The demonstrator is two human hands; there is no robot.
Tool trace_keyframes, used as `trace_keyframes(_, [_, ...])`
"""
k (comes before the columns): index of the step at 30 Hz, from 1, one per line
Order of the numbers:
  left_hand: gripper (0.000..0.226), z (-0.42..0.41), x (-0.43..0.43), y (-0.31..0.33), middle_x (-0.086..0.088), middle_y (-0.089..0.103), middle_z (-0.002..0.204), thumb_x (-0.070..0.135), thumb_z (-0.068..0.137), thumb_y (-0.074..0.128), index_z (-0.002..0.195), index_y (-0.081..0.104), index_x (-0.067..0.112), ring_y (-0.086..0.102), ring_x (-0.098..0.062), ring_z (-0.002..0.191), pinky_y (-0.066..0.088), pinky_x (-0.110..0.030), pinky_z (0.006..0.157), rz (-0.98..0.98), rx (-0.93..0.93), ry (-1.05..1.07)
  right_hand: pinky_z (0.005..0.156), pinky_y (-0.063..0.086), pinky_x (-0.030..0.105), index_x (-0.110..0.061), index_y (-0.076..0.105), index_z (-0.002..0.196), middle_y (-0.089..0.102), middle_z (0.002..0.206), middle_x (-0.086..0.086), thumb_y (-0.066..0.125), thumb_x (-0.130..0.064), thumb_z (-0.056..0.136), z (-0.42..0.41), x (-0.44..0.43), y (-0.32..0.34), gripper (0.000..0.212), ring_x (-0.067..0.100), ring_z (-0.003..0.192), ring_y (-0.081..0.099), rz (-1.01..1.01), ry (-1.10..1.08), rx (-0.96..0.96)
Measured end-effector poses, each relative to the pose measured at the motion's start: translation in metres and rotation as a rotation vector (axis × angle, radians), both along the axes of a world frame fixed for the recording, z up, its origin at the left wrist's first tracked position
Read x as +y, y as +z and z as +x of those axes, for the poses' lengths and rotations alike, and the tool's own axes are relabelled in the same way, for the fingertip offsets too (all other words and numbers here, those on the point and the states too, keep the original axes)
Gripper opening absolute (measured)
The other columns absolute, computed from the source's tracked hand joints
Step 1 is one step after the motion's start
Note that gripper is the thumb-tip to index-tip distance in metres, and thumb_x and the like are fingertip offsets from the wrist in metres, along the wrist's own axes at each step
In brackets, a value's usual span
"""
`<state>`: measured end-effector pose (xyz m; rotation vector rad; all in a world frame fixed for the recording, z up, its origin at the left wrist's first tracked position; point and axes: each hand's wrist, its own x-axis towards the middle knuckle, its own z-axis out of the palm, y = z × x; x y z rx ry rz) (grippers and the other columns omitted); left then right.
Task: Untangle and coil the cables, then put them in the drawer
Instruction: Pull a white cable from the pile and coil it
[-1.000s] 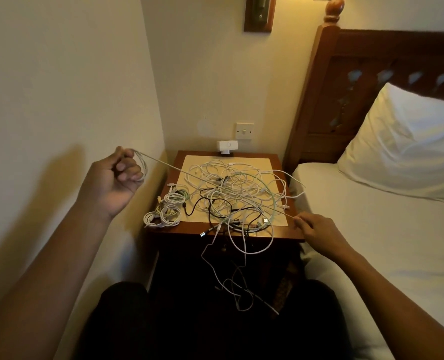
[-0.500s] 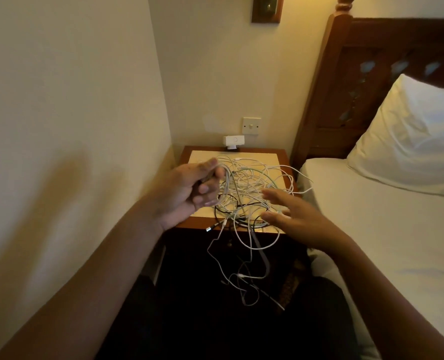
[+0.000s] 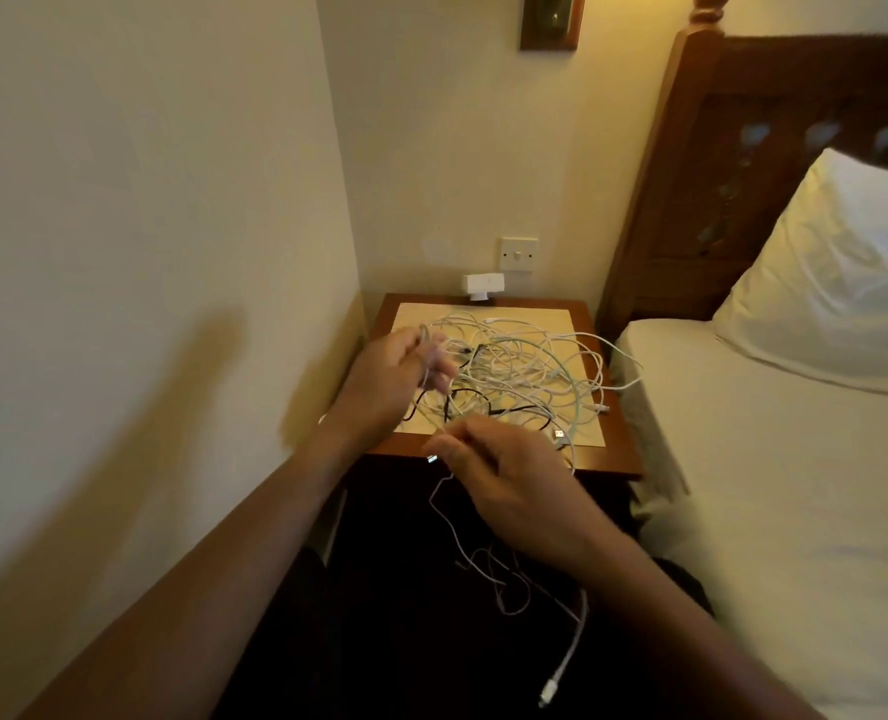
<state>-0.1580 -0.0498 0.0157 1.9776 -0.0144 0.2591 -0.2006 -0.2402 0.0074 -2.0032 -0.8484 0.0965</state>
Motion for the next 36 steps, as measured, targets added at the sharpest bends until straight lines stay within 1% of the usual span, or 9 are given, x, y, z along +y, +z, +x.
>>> trace_keyframes(2, [0.034,-0.01,0.001,-0.008,-0.005,0.075,0.088,0.03,0.111,0.04,0.114,0.067,0.01,0.065,-0.01,0.068,0.048,-0.022,0.07,0.108,0.122,-0.127,0.05,0.039,0.018,-0.021,0.072,0.106,0.063,0.073,-0.007,0.052,-0.029,0.108,0.014,-0.009,0.022,0.022,0.007,0.057,0.056,-0.036,-0.039,-0.057])
trace_keyframes(5, [0.045,-0.032,0.0,-0.011,-0.009,0.066,0.074,0.033,0.109,0.036,0.112,0.068,0.002,0.054,-0.019,0.06,0.048,-0.023,0.064,-0.117,0.252,-0.37,0.053,0.04,0.01,-0.019,0.075,0.104,0.065,0.079,-0.017,0.056,-0.026,0.106,0.046,-0.025,0.038,0.02,-0.005,0.059,0.057,-0.017,-0.185,-0.139])
trace_keyframes(9, [0.044,-0.046,0.005,0.002,-0.004,0.05,0.062,0.033,0.107,0.042,0.11,0.068,-0.003,0.04,-0.017,0.056,0.037,-0.025,0.057,-0.4,0.201,-0.495,0.068,0.042,0.013,-0.026,0.075,0.108,0.071,0.096,-0.017,0.054,-0.034,0.105,0.076,-0.032,0.008,0.022,-0.009,0.083,0.062,-0.063,-0.224,-0.086])
trace_keyframes(12, [0.041,-0.039,0.008,0.013,-0.002,0.047,0.06,0.032,0.105,0.045,0.111,0.066,-0.002,0.037,-0.014,0.053,0.041,-0.023,0.056,-0.64,0.145,-0.415,0.057,0.04,0.018,-0.029,0.073,0.111,0.07,0.091,-0.013,0.047,-0.036,0.108,0.071,-0.025,-0.027,0.027,-0.004,0.064,0.059,-0.116,-0.2,-0.002])
trace_keyframes(16, [0.035,-0.016,0.004,0.017,-0.002,0.059,0.064,0.023,0.107,0.042,0.112,0.063,-0.004,0.05,-0.011,0.053,0.048,-0.023,0.057,-0.905,0.032,-0.22,0.058,0.047,0.016,-0.033,0.071,0.118,0.07,0.093,-0.015,0.042,-0.037,0.11,0.048,-0.009,-0.057,0.029,-0.005,0.069,0.062,-0.209,-0.125,0.083])
trace_keyframes(20, [0.026,0.001,0.0,0.009,-0.007,0.077,0.082,0.019,0.109,0.044,0.109,0.065,0.003,0.071,-0.018,0.07,0.057,-0.027,0.071,-0.654,-0.053,0.088,0.056,0.043,0.012,-0.022,0.067,0.127,0.065,0.092,-0.015,0.041,-0.029,0.112,0.024,-0.001,-0.046,0.031,-0.009,0.058,0.057,-0.255,0.002,0.095])
trace_keyframes(26, [0.03,0.004,0.025,-0.013,0.0,0.077,0.085,0.035,0.109,0.043,0.099,0.067,0.019,0.074,-0.012,0.072,0.058,-0.029,0.07,0.023,-0.171,0.327,0.071,0.053,0.025,-0.032,0.066,0.121,0.069,0.107,-0.009,0.04,-0.034,0.11,0.028,-0.031,-0.005,0.029,0.008,0.083,0.065,-0.385,0.075,0.038])
trace_keyframes(31, [0.03,-0.01,0.02,-0.027,-0.001,0.074,0.079,0.029,0.11,0.044,0.096,0.065,0.013,0.068,-0.014,0.061,0.05,-0.031,0.067,0.267,0.015,-0.017,0.056,0.046,0.02,-0.031,0.074,0.108,0.069,0.082,-0.018,0.053,-0.032,0.106,0.029,-0.049,0.02,0.021,0.007,0.067,0.062,-0.161,-0.026,-0.08])
trace_keyframes(36, [0.045,-0.042,0.008,-0.017,-0.007,0.062,0.069,0.038,0.108,0.039,0.108,0.069,0.004,0.055,-0.018,0.06,0.049,-0.025,0.065,-0.075,0.316,-0.401,0.065,0.057,0.032,-0.028,0.077,0.108,0.073,0.085,-0.014,0.064,-0.037,0.097,0.059,-0.056,0.016,0.019,0.01,0.076,0.066,0.032,-0.248,-0.23])
